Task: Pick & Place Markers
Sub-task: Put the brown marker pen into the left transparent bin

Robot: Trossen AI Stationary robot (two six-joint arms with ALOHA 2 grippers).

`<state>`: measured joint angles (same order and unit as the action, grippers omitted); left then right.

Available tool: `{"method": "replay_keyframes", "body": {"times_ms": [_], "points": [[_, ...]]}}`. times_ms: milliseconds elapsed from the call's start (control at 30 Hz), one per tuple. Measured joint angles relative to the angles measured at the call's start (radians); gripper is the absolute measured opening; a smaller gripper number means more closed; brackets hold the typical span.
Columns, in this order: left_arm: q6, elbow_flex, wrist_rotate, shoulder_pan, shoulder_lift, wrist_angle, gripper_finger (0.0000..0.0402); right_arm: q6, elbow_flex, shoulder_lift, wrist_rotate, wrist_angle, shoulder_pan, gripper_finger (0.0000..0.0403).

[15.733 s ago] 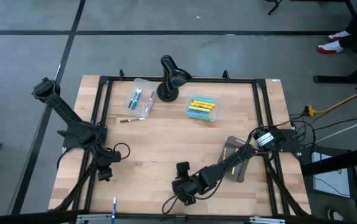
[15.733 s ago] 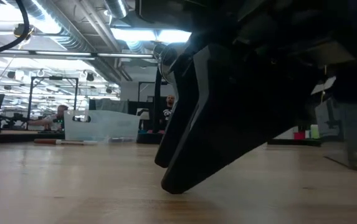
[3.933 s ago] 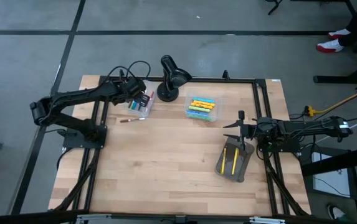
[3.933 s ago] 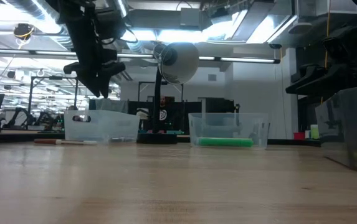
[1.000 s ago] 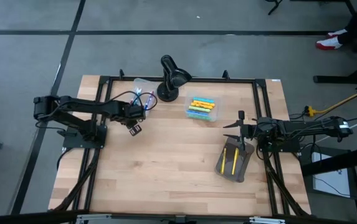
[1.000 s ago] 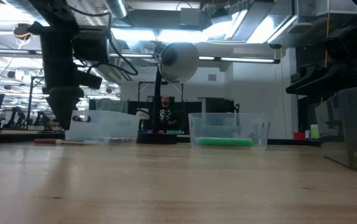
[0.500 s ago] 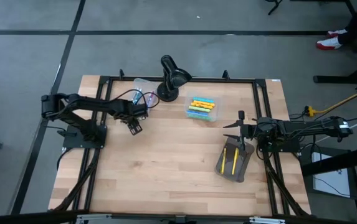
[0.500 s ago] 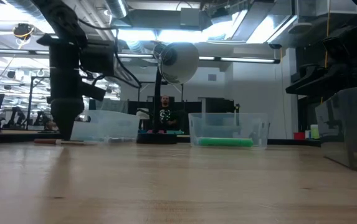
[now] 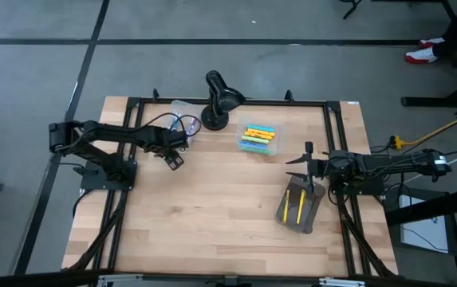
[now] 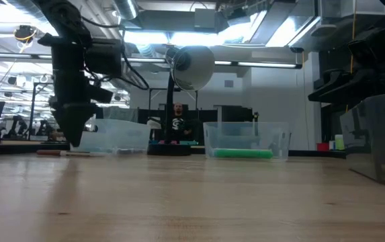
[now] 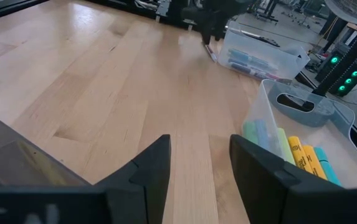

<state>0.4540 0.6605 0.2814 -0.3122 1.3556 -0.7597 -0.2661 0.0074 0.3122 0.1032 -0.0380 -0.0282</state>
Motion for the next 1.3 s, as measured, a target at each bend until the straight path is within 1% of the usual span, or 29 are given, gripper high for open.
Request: {"method": "replay_keyframes", "body": {"times_ms": [100, 233, 367, 500, 700, 767, 867, 933, 1067, 1200, 1300], "points": [[0.062, 0.000, -0.007, 0.000, -0.033, -0.038, 0.0176, 0.000, 0.000, 0.000, 0.000, 0.000, 0.000, 0.0163], [-0.006, 0.000, 0.027, 0.000, -0.040, -0.070, 0.0170, 0.000, 0.000, 0.000, 0.000, 0.000, 0.000, 0.0163], [-0.062, 0.000, 0.006, 0.000, -0.034, -0.062, 0.0170, 0.000, 0.000, 0.000, 0.000, 0.000, 0.000, 0.0163], [-0.073, 0.000, -0.020, 0.000, -0.022, -0.060, 0.0170, 0.000, 0.000, 0.000, 0.000, 0.000, 0.000, 0.0163], [-0.052, -0.003, -0.021, 0.000, -0.022, -0.055, 0.0167, 0.000, 0.000, 0.000, 0.000, 0.000, 0.000, 0.0163], [-0.048, -0.034, -0.026, -0.001, -0.023, -0.015, 0.0167, 0.000, 0.000, 0.000, 0.000, 0.000, 0.000, 0.0163], [-0.027, -0.111, -0.064, -0.010, -0.024, 0.097, 0.0166, 0.000, 0.000, 0.000, 0.000, 0.000, 0.000, 0.0163], [-0.020, -0.151, -0.058, -0.010, -0.033, 0.145, 0.0166, 0.000, 0.000, 0.000, 0.000, 0.000, 0.000, 0.0163], [0.002, -0.160, -0.040, -0.009, -0.041, 0.146, 0.0164, 0.000, 0.000, 0.000, 0.000, 0.000, 0.000, 0.0163], [0.009, -0.163, -0.077, -0.011, -0.061, 0.155, 0.0160, 0.000, 0.000, 0.000, 0.000, 0.000, 0.000, 0.0163], [0.038, -0.164, -0.102, -0.010, -0.063, 0.156, 0.0148, 0.000, 0.000, 0.000, 0.000, 0.000, 0.000, 0.0163]]}}
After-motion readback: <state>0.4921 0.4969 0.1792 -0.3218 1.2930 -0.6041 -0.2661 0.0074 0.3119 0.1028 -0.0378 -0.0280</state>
